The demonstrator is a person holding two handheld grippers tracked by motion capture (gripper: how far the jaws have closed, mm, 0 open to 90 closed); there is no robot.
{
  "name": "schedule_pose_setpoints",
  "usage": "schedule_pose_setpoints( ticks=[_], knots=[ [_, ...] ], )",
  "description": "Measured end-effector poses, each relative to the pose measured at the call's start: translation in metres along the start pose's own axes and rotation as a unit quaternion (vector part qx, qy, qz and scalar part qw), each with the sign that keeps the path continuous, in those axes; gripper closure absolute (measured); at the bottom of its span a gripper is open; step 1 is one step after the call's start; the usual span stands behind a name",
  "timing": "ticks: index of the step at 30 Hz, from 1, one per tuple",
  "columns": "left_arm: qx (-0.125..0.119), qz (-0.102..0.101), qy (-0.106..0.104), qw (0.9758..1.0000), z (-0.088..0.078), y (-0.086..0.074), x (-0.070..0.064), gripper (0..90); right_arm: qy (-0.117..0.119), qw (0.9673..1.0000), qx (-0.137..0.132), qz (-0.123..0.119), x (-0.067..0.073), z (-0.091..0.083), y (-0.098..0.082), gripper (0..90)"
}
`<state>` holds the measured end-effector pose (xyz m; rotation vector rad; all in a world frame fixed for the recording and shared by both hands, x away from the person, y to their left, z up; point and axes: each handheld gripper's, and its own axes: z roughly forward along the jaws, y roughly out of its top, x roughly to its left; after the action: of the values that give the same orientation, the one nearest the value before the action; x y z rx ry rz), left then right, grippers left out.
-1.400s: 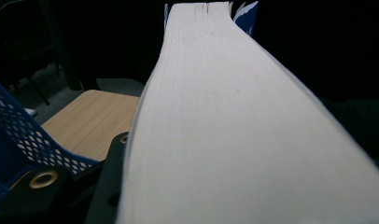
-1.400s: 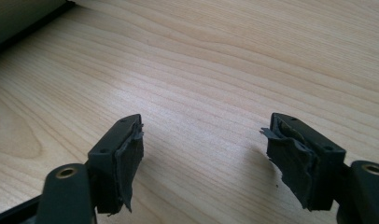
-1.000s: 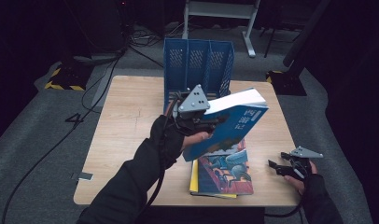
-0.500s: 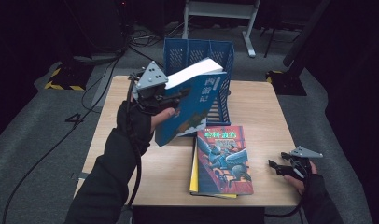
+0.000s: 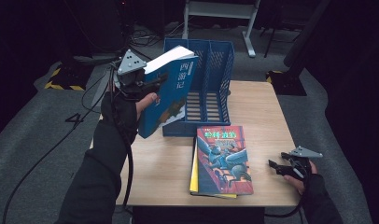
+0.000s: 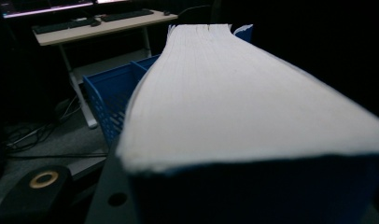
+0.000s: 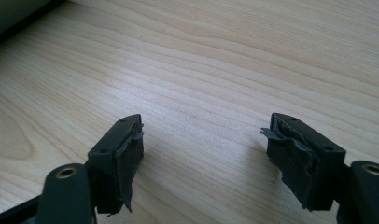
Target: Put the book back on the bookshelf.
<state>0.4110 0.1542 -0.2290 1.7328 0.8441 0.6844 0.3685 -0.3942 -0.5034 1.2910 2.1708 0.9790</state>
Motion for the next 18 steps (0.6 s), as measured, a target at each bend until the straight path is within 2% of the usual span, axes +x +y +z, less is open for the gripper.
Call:
schedule_pose_setpoints(
  ticks=[3,9,14,18],
  knots=[
    [0.003,-0.007,0.015,0.9999,0.006,0.002,0.003,61.0,0.000,1.0000,0.000,0.000,0.000,0.000,0.000,27.9],
    [0.018,-0.015,0.030,0.9993,0.024,0.006,0.009,60.9,0.000,1.0000,0.000,0.000,0.000,0.000,0.000,28.0],
    [0.021,-0.034,0.047,0.9981,0.040,0.009,0.013,61.0,0.000,1.0000,-0.002,0.000,0.000,0.000,0.000,28.0],
    [0.023,-0.042,0.065,0.9968,0.052,0.014,0.014,61.0,0.001,1.0000,-0.002,0.000,0.000,-0.001,0.000,28.2]
  ],
)
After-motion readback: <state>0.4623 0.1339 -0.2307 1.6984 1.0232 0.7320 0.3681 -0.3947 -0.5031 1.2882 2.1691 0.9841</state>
